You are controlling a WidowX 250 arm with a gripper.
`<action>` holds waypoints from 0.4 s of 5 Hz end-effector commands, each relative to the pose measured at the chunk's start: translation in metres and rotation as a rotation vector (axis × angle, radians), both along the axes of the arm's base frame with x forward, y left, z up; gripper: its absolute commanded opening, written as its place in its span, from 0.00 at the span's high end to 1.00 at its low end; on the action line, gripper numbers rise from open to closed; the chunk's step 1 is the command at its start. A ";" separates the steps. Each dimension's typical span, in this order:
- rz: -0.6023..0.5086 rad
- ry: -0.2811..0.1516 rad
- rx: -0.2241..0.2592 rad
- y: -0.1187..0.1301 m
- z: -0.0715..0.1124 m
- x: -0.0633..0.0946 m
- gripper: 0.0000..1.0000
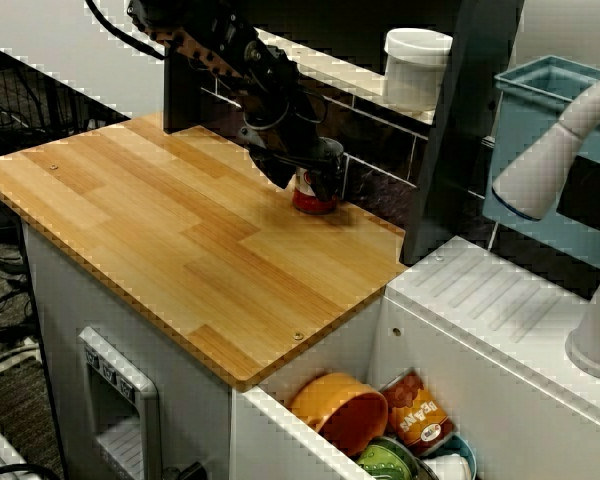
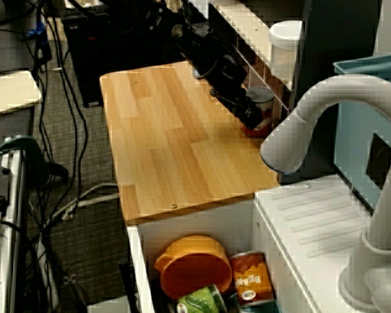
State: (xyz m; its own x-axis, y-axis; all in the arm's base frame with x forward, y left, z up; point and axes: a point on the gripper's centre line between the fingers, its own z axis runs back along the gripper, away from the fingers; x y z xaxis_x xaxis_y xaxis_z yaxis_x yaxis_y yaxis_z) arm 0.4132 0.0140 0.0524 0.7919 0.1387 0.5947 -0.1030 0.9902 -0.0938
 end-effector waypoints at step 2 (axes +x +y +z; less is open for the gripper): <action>0.000 -0.053 0.000 -0.009 0.008 0.002 0.00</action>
State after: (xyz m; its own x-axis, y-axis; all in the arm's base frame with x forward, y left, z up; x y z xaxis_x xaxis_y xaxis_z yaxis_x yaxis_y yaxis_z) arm 0.4189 0.0157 0.0546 0.7897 0.1428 0.5967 -0.1016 0.9896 -0.1023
